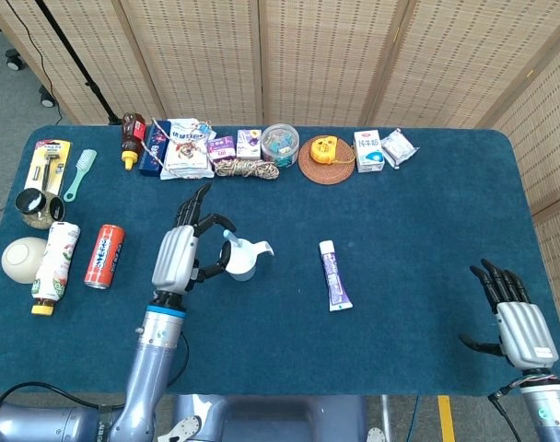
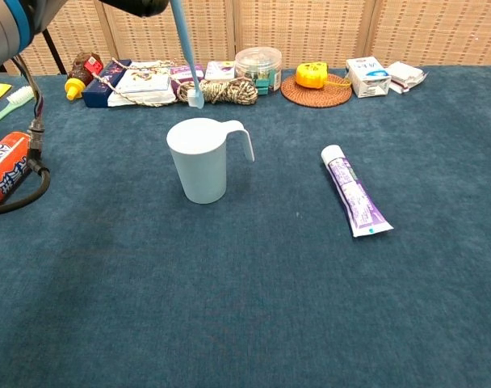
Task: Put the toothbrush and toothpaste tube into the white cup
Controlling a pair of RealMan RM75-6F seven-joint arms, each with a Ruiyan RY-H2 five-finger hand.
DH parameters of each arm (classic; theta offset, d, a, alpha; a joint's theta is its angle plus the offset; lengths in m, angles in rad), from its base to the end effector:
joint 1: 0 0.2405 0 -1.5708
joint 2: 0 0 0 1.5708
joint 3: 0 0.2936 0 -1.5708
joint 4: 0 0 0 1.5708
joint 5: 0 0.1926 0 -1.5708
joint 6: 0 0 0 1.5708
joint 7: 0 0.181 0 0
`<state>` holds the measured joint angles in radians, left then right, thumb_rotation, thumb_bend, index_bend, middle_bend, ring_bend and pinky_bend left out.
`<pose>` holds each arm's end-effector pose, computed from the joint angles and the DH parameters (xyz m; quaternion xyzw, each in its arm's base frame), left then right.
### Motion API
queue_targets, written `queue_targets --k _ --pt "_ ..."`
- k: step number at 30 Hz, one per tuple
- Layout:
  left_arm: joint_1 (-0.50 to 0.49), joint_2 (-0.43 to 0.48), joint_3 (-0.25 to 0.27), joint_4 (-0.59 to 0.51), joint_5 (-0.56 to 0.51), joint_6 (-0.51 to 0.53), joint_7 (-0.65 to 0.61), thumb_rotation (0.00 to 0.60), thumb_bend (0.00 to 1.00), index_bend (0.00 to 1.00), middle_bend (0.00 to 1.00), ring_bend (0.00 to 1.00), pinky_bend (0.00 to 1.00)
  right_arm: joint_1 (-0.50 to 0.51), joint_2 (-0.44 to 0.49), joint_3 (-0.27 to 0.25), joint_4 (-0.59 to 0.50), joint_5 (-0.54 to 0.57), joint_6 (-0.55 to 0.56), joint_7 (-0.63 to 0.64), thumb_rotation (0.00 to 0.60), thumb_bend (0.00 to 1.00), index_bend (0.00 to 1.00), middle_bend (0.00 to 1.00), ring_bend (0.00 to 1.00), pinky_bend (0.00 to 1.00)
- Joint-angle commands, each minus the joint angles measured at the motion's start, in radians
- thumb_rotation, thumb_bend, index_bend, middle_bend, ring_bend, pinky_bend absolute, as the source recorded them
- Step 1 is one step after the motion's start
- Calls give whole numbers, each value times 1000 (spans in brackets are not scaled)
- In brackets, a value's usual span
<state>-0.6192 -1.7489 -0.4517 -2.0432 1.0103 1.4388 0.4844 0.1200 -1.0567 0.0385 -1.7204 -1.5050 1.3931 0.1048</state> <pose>-0.0642 0.3402 0.0471 -0.4809 -0.5317 -0.5981 0.3582 -0.3184 -0.2260 0.1853 0.5934 -0.4499 0.4109 0.5260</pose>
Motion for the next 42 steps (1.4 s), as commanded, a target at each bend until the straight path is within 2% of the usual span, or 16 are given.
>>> queue_targets --k 1,7,15,23,26,31,33,36,42 --pt "-4 -9 10 8 -2 9 8 600 473 635 0 0 0 0 1 0 1 0 1 2 600 0 0 0 0 0" --pt "-1 -17 20 29 -18 16 -13 600 472 635 0 0 0 -1 3 -1 -1 -4 2 5 600 0 0 0 0 0" --pt "-16 -59 51 148 -36 -54 -108 600 472 635 0 0 0 -4 4 0 -2 -1 6 4 600 0 0 0 0 0" --pt "-30 -97 51 243 -43 -72 -142 600 472 630 0 0 0 0 3 2 3 6 -3 6 600 0 0 0 0 0" --pt "-31 -99 56 256 -65 -91 -144 600 469 547 0 0 0 0 3 3 3 9 -4 6 600 0 0 0 0 0" --pt "-22 -75 76 242 -63 -107 -150 600 446 162 0 0 0 0 3 3 3 11 -5 4 600 0 0 0 0 0" --pt "-15 -61 85 232 -50 -104 -149 600 438 49 0 0 0 0 2 3 3 11 -6 2 600 0 0 0 0 0" --pt "0 -35 96 210 -6 -83 -159 600 426 0 0 0 0 2 -1 1 2 10 -10 -6 600 0 0 0 0 0" --pt "24 28 106 161 29 -82 -176 600 404 0 0 0 0 3 -7 -1 0 8 -12 -22 600 0 0 0 0 0"
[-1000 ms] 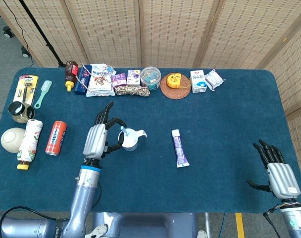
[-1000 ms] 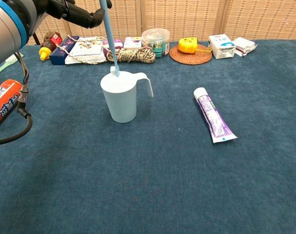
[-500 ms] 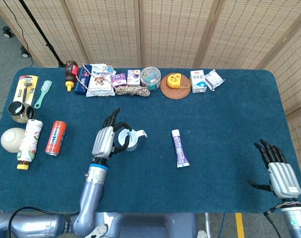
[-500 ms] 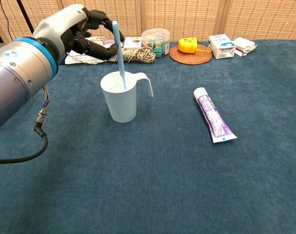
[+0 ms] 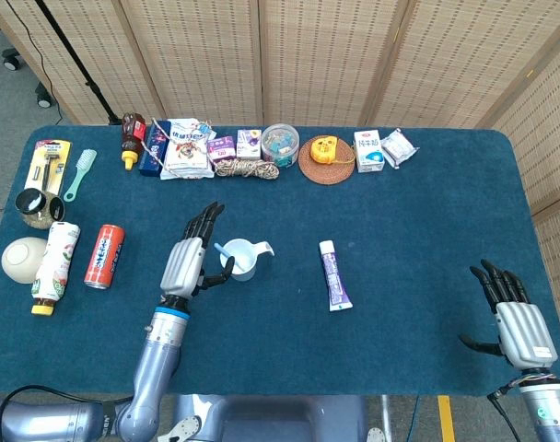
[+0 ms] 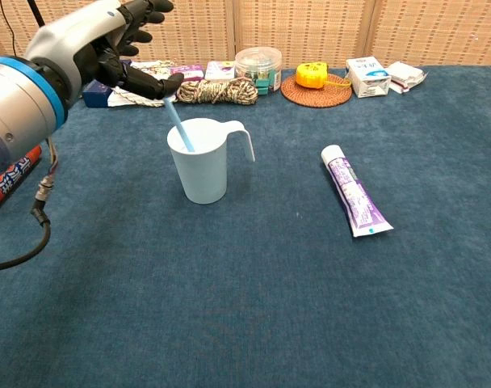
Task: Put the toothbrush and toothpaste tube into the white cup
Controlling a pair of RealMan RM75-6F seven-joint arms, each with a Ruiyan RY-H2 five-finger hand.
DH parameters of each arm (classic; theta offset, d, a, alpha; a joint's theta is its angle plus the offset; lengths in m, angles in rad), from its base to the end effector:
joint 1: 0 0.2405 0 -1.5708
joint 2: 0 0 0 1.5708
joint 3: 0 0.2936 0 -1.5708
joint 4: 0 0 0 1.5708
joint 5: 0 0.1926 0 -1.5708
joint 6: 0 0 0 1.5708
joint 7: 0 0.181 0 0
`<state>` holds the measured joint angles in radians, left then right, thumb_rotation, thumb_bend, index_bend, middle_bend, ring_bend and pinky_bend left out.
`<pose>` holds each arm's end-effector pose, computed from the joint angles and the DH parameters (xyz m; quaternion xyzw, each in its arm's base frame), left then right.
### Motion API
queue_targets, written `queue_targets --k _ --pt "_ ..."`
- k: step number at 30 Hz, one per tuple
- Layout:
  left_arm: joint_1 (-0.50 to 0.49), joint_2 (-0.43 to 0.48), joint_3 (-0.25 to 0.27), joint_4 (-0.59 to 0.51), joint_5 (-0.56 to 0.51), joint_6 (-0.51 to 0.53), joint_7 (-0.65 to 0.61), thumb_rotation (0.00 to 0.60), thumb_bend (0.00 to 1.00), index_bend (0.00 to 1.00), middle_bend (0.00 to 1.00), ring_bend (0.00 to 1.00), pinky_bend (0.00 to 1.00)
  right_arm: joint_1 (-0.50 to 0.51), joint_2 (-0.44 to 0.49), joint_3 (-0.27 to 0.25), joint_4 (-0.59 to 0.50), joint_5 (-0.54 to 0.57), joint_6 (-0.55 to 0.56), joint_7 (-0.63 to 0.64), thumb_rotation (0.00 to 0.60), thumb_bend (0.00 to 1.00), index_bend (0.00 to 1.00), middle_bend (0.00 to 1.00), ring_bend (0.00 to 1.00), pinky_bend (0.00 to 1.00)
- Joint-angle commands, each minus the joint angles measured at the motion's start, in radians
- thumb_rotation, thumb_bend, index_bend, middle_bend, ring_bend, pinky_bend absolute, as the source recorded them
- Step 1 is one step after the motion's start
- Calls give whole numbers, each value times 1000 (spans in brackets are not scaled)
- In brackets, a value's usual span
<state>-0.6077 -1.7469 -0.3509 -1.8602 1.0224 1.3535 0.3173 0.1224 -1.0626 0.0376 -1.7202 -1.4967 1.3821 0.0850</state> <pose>-0.0996 0.3457 0.0067 -0.5061 -0.5503 -0.5613 0.3548 -0.3198 -0.2264 0.1818 0.5968 -0.4502 0.4028 0.5281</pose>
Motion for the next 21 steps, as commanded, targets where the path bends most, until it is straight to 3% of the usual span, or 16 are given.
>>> queue_targets --k 1,5,9,12,16,21 --pt "16 37 7 -31 24 5 -11 600 403 0 0 0 0 1 -2 -1 0 1 -2 -4 600 0 0 0 0 0" --pt "67 184 37 -125 94 18 -4 600 376 0 0 0 0 8 -12 4 2 17 -17 -22 600 0 0 0 0 0" --pt "142 425 63 -226 147 32 19 600 353 0 0 0 0 45 -21 18 10 37 -70 -61 600 0 0 0 0 0" --pt "163 489 70 -241 160 32 10 600 348 0 0 0 0 64 -23 30 10 54 -96 -79 600 0 0 0 0 0" --pt "249 696 121 -214 200 35 -28 600 348 0 0 0 0 138 -40 82 -6 120 -181 -137 600 0 0 0 0 0" --pt "301 785 156 -159 233 22 -140 600 348 0 0 0 0 172 -63 113 -37 179 -204 -194 600 0 0 0 0 0"
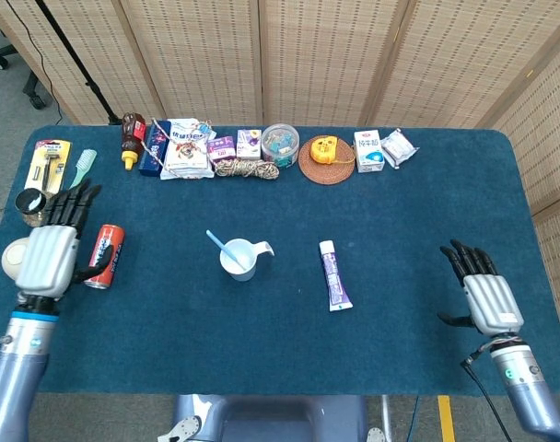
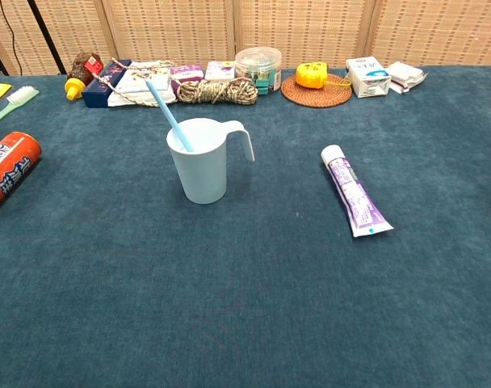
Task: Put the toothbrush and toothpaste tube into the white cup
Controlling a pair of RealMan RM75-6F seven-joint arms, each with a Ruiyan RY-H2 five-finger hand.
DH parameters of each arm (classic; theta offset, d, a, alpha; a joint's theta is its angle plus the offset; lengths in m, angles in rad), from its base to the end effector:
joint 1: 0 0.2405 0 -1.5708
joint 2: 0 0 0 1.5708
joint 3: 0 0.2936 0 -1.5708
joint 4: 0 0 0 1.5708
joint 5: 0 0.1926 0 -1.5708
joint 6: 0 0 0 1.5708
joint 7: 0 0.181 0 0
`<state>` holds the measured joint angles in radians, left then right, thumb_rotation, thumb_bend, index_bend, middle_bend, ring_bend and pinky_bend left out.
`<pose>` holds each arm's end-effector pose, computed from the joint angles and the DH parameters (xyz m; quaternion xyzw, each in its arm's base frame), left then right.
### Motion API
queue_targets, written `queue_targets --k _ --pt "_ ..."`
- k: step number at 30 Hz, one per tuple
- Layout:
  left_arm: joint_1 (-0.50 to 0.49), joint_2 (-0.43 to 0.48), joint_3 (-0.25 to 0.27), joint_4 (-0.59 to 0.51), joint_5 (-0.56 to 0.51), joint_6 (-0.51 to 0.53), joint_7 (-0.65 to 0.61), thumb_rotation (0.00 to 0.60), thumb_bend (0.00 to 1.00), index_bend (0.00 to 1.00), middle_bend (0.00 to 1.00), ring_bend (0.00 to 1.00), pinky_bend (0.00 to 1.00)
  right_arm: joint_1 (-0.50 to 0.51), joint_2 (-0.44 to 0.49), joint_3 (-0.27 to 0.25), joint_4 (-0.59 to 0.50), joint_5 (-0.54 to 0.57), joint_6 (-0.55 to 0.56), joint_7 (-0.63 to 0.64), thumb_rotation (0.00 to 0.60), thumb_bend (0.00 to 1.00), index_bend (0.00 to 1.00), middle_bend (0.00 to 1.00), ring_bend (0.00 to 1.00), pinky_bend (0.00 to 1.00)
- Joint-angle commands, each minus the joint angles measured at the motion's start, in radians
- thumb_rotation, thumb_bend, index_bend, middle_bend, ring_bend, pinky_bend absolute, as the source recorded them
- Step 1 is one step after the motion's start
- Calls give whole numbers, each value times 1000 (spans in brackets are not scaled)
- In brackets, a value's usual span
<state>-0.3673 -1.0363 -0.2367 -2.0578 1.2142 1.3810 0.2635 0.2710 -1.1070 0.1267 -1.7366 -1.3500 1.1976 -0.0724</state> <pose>-0.2046 0.3099 0.2056 -0.5784 -0.3934 -0.4741 0.5347 -0.2978 -0.2863 0.1559 0.6320 -0.4384 0.3720 0.5197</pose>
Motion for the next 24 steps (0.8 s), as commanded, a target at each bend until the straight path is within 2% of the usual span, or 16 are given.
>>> queue_targets --k 1,4,10,12,18,21,24 --pt "78 93 54 64 52 -6 -130 600 348 0 0 0 0 35 -30 34 -32 55 -26 -63 600 0 0 0 0 0" --pt "130 125 88 148 77 1 -253 600 348 0 0 0 0 79 -67 61 -70 119 -50 -153 600 0 0 0 0 0" --pt "199 126 140 244 111 18 -393 600 348 0 0 0 0 129 -147 95 -145 267 -20 -334 600 0 0 0 0 0" --pt "220 130 158 259 123 26 -414 600 348 0 0 0 0 151 -191 111 -180 367 14 -431 600 0 0 0 0 0" --pt "253 131 178 269 149 52 -436 600 348 0 0 0 0 225 -290 155 -217 563 82 -594 600 0 0 0 0 0" --pt "271 133 187 275 191 86 -453 600 348 0 0 0 0 287 -388 182 -190 659 121 -670 600 0 0 0 0 0" --pt "276 141 193 274 203 82 -469 600 348 0 0 0 0 334 -478 195 -144 694 157 -706 600 0 0 0 0 0"
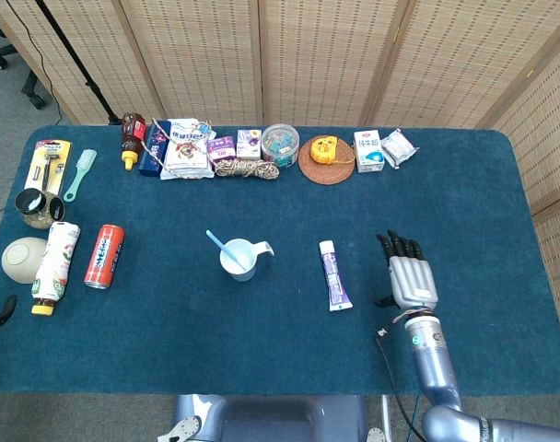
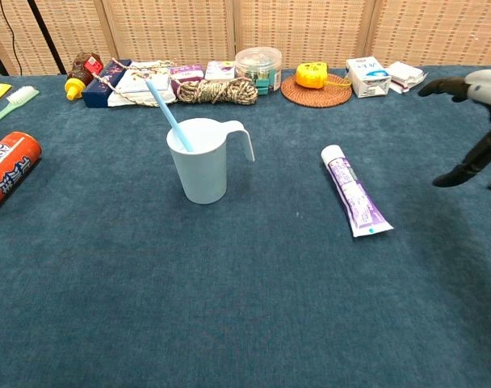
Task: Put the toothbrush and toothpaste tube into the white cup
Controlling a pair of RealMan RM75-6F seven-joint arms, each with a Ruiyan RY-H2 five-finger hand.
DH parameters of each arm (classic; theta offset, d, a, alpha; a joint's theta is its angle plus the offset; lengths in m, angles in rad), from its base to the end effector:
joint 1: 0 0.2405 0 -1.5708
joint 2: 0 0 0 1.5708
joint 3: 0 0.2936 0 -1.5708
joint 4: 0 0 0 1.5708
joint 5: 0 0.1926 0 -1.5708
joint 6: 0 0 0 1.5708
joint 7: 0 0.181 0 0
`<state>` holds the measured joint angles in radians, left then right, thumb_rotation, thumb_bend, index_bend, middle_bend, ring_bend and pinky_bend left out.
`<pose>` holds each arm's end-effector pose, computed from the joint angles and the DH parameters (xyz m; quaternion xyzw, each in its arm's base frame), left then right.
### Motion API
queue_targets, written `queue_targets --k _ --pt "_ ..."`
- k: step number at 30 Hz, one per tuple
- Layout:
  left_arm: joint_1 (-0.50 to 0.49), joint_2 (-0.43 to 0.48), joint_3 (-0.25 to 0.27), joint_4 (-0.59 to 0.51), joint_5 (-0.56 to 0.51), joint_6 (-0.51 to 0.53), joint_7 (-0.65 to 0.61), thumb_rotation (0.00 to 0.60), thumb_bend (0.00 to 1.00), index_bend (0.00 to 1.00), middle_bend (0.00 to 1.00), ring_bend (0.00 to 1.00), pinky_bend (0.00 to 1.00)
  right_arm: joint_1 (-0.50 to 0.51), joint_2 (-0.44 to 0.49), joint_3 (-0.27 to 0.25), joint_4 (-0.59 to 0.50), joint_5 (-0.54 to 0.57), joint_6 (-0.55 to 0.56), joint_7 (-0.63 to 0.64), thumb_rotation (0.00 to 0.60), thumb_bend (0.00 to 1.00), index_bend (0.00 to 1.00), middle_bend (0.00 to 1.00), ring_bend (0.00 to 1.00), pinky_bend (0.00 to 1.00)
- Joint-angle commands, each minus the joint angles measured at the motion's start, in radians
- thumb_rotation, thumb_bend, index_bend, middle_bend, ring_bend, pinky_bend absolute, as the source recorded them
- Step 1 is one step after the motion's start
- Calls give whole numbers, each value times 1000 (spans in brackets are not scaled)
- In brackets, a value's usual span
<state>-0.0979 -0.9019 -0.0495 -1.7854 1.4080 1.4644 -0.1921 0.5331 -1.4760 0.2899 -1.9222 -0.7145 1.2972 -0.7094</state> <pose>-0.3239 0.2206 0.2521 -0.5404 -0.4486 -0.4187 0.5757 -0.2099 -0.3412 0.0451 0.6009 -0.5115 0.3210 0.5237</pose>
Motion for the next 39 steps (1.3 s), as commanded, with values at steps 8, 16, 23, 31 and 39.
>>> queue_targets --k 8,16,23,31,39 --pt "7 13 3 3 7 -17 -34 600 349 0 0 0 0 159 -295 59 214 96 67 -82 600 0 0 0 0 0" --pt "2 15 -1 5 2 -36 -37 600 348 0 0 0 0 213 -416 68 387 142 44 -93 600 0 0 0 0 0" --pt "1 13 -2 1 3 -42 -29 600 348 0 0 0 0 201 -438 57 473 150 27 -74 600 0 0 0 0 0" --pt "1 8 0 -8 7 -46 -4 600 348 0 0 0 0 169 -381 42 531 126 32 -76 600 0 0 0 0 0" --pt "-4 3 0 -22 4 -58 31 600 348 0 0 0 0 155 -247 51 494 172 -138 -70 600 0 0 0 0 0"
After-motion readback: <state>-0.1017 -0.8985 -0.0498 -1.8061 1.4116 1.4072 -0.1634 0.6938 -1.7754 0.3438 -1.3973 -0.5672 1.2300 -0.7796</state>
